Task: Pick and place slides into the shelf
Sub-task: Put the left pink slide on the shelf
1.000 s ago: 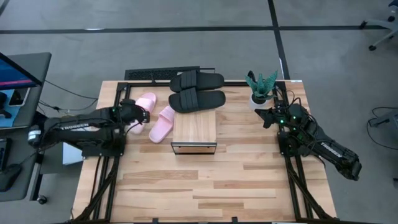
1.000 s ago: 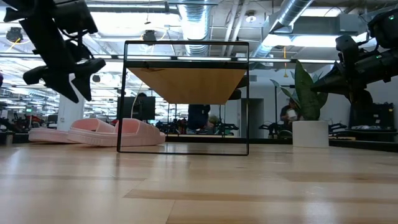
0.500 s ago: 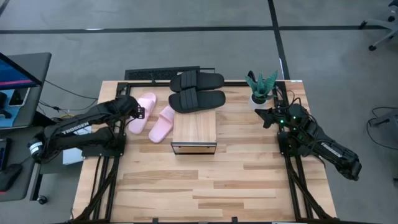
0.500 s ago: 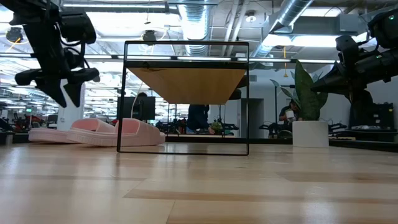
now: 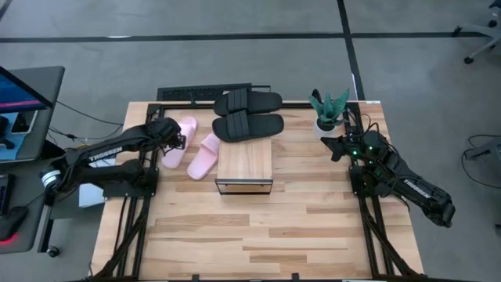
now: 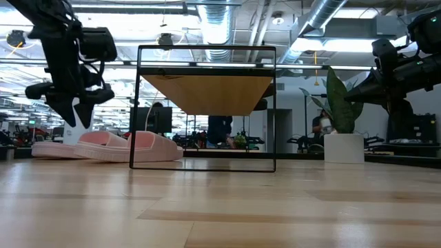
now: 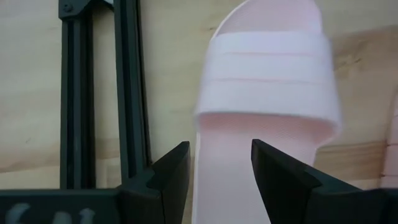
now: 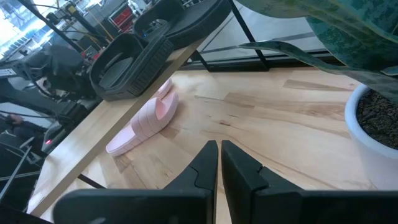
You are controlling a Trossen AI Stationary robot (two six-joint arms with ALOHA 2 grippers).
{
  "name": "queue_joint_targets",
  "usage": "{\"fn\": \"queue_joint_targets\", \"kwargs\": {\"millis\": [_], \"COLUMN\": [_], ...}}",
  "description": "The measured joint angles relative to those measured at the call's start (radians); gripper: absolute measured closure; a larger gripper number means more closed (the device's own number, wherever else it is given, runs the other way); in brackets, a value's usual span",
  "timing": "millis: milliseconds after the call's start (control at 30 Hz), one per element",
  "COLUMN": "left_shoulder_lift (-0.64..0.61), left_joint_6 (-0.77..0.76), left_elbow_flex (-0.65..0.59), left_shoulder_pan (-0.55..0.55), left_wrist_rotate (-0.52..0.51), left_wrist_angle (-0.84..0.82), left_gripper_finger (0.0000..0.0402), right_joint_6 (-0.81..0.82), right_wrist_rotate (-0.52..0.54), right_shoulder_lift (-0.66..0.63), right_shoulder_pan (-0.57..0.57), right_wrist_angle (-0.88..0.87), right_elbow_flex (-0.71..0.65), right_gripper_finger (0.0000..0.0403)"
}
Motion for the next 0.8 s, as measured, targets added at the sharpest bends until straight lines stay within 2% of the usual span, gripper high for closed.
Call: {"fn": "queue_joint_targets", "kwargs": {"millis": [300,500,700,800], "left_shoulder_lift": [0.089,0.113,0.104,0.097], "left_joint_6": [0.000,0.036,0.078,0.081], "left_elbow_flex": [0.000,-0.005,-0.097,-0.135], "left_shoulder_pan": [0.006,0.071,0.149,0.154], "left_wrist_rotate": [-0.025,-0.024,0.096,0.112], "left_wrist_angle": [0.033,0.057,0.219,0.285], "left_gripper_finger": [0.0239,0.0239,0.0239,0.0239], "right_joint_6": [0.000,0.000,0.000,0.000], "right_wrist_rotate": [0.000,0.000,0.000,0.000], "right_shoulder_lift": [0.000,0.000,0.000,0.000], "right_shoulder_pan": [0.000,0.000,0.000,0.000], "right_wrist_angle": [0.000,0.000,0.000,0.000], "right_elbow_flex": [0.000,0.000,0.000,0.000], "right_gripper_finger": [0.0390,0.0390,0.0390,0.0390]}}
